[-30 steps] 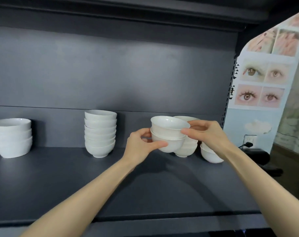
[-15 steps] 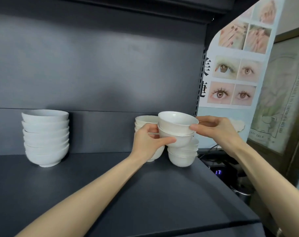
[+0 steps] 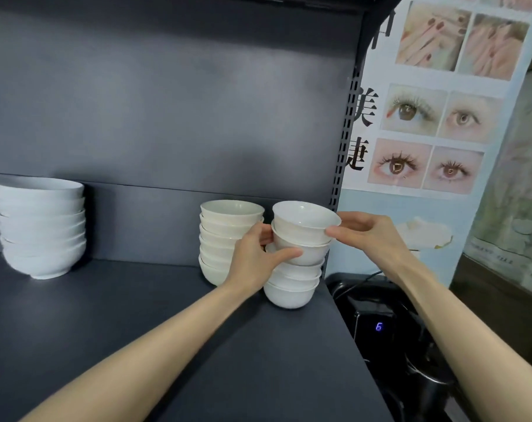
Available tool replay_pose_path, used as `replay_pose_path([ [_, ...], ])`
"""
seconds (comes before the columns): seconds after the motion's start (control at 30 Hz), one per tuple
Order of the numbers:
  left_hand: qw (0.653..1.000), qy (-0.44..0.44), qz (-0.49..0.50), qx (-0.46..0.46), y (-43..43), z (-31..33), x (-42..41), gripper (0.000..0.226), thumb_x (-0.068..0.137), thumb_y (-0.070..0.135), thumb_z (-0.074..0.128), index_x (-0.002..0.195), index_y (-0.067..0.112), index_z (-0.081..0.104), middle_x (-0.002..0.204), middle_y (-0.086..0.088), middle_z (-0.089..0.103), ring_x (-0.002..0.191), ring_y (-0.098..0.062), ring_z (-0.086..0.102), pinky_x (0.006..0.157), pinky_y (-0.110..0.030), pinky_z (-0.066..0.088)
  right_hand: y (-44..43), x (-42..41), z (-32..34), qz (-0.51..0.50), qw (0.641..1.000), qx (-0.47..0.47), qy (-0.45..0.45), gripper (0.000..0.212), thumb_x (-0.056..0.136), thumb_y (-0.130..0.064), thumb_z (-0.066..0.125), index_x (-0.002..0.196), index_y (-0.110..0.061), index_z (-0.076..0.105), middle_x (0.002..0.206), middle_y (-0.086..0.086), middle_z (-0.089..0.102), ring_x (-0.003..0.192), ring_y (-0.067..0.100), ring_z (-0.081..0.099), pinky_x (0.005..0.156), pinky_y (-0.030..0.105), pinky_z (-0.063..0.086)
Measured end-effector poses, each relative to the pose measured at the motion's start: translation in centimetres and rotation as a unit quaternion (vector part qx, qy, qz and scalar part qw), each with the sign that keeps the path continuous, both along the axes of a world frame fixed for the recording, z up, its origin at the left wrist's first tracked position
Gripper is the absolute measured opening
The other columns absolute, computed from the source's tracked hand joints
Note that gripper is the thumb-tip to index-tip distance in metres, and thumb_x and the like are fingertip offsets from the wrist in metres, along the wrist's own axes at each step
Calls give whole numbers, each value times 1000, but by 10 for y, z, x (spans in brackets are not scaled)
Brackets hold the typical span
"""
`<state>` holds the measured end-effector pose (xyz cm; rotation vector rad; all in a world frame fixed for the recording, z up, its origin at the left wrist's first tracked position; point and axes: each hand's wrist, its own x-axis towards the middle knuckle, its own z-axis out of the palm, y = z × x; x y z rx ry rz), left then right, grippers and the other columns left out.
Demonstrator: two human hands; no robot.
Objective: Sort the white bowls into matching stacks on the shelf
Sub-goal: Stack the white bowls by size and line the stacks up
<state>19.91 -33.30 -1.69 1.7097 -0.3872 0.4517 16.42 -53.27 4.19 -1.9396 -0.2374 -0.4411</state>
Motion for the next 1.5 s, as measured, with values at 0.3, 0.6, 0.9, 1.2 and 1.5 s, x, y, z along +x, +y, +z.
replay_pose_path([
  [0.3,996,0,56,72,-9,-14,13,57,73,36,80,120,14,57,115,5,64,110,-11,57,94,-28,45,-9,29,-13,44,999,15,22,25,75,-21,78,97,-27,69,91,-11,74,87,-3,68,72,9,48],
  [0.6,991,-15,66,118,-12,-20,11,35,78,39,74,99,15,62,92,5,66,86,-14,59,76,-32,48,-15,42,-23,49,998,15,42,42,76,-22,78,115,-18,63,99,-10,69,85,-10,64,64,2,47],
  [0.9,993,1,31,118,-6,-22,11,31,81,34,72,102,14,62,96,1,66,86,-12,58,79,-28,47,-12,41,-27,65,996,18,63,24,77,-21,77,98,-23,66,96,-7,72,91,6,69,74,12,52],
  [1.2,993,1,14,117,-1,-24,10,29,83,32,71,105,15,63,97,4,66,89,-12,58,83,-25,46,-13,43,-29,68,994,9,81,29,75,-26,79,101,-23,68,102,-3,73,99,11,68,96,31,50],
  [1.5,989,27,36,138,3,-21,7,38,80,38,73,102,8,63,97,-8,68,91,-25,60,84,-37,48,-13,35,-21,73,988,-45,127,45,80,-33,73,121,-19,60,116,-1,67,106,10,64,92,31,52],
])
